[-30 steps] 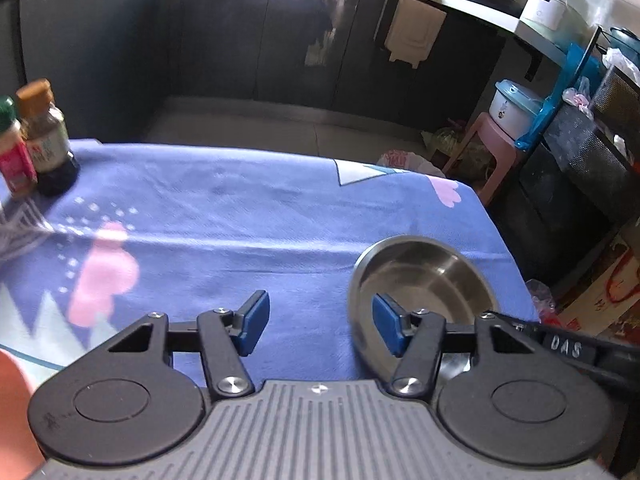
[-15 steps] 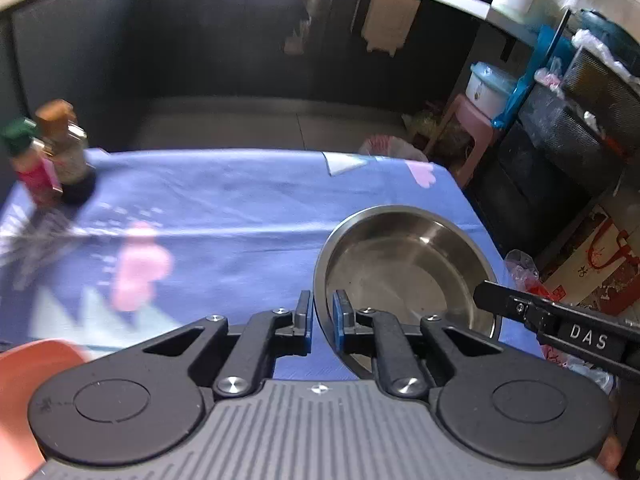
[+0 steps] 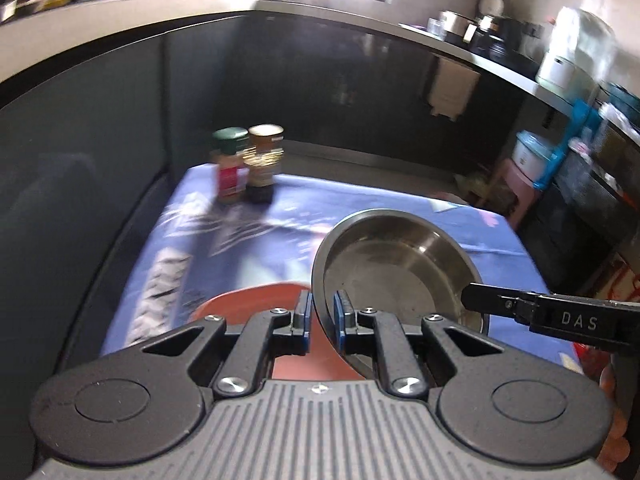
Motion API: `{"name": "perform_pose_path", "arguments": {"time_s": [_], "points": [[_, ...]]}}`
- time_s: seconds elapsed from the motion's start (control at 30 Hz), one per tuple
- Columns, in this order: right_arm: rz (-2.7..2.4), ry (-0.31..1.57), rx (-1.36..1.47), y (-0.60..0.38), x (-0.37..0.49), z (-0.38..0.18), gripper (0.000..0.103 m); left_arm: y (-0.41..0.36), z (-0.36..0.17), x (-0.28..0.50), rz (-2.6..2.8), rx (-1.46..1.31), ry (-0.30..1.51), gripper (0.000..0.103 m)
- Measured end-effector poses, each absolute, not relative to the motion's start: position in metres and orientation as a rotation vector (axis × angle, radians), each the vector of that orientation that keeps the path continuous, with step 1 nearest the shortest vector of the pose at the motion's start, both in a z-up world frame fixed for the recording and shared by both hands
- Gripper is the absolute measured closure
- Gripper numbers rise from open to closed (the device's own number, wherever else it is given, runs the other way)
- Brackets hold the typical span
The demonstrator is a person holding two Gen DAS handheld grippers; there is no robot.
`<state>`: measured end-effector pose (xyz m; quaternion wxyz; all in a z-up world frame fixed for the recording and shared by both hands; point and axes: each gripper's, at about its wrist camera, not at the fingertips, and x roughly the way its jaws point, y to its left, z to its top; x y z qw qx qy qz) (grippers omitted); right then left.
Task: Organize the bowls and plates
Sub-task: 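Lower the steel bowl into the pink plate with both grippers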
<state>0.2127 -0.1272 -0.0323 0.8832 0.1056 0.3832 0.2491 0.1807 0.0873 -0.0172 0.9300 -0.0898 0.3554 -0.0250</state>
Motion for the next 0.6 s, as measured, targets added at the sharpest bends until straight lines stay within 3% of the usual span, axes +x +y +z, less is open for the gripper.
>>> {"name": "perform_pose_path", "arguments": {"time_s": [0.6], "points": [[0.502,0.927,0.043,-0.051,0.223,-0.062,0.093,0.144,-0.071,0.175,0.000,-0.233,0.769,0.093]]}}
